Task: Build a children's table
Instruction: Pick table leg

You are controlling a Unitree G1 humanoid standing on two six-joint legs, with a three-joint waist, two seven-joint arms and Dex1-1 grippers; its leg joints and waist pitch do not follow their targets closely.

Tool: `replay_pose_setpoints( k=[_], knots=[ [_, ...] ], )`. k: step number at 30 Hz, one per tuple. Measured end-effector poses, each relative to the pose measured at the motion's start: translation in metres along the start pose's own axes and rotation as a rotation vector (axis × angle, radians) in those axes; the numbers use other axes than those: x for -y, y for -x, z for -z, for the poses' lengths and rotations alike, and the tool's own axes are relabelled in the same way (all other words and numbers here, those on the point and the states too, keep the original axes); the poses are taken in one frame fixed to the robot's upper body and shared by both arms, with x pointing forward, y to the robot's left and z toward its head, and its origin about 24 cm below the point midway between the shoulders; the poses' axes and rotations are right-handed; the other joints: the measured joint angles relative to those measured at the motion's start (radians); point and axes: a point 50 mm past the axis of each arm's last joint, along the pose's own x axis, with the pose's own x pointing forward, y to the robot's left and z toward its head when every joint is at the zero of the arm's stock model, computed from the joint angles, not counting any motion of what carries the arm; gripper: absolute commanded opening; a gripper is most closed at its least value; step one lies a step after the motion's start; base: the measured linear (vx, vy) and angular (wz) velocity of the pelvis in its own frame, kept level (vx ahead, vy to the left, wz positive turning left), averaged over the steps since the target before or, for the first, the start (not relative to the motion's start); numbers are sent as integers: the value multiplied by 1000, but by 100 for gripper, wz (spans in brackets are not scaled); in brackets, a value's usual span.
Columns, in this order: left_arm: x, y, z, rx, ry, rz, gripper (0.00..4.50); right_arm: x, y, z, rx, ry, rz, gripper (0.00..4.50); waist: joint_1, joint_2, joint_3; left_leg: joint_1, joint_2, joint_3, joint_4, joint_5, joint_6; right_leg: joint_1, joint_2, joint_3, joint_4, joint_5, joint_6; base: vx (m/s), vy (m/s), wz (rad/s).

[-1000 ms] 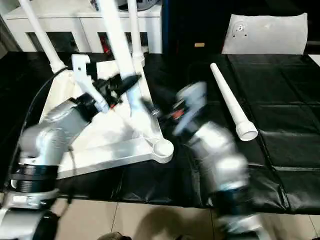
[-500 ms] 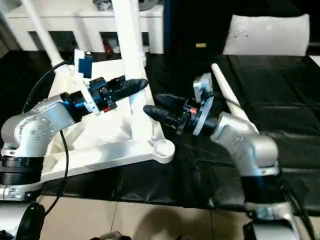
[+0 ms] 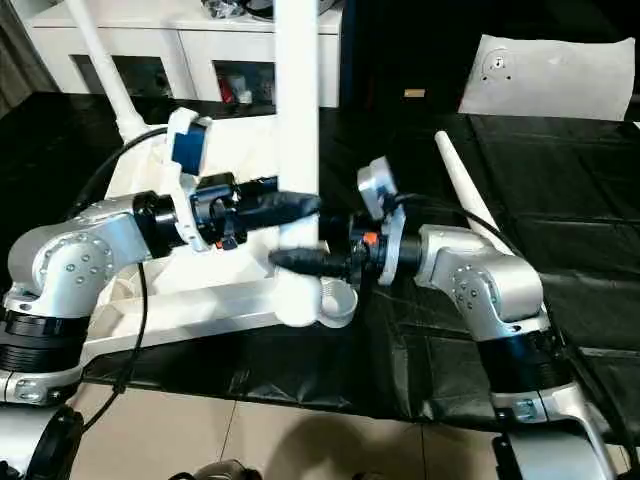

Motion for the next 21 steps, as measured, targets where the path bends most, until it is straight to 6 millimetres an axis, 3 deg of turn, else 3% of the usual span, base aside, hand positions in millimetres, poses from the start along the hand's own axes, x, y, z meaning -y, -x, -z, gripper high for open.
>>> replay_pose_setpoints(
  k=[12,19,20,21],
  knots=[
    [-1,0,-1,2,-31,-10,191,-1,-3,7,-40,-9,-7,203,1,0,0,0,0,0,0,0,0,0,0,0,0,0,0,0,0,0],
    [-2,-4,2,8,-43,-37,191,0,-3,13,-13,-9,47,194,0,-1,0,0,0,0,0,0,0,0,0,0,0,0,0,0,0,0],
    [-3,-4,4,9,-39,-44,225,0,-4,14,-8,-10,57,193,0,-1,0,0,0,0,0,0,0,0,0,0,0,0,0,0,0,0],
    [-3,-4,4,9,-36,-49,225,-1,-4,15,-4,-10,64,193,-1,-1,0,0,0,0,0,0,0,0,0,0,0,0,0,0,0,0]
  ],
)
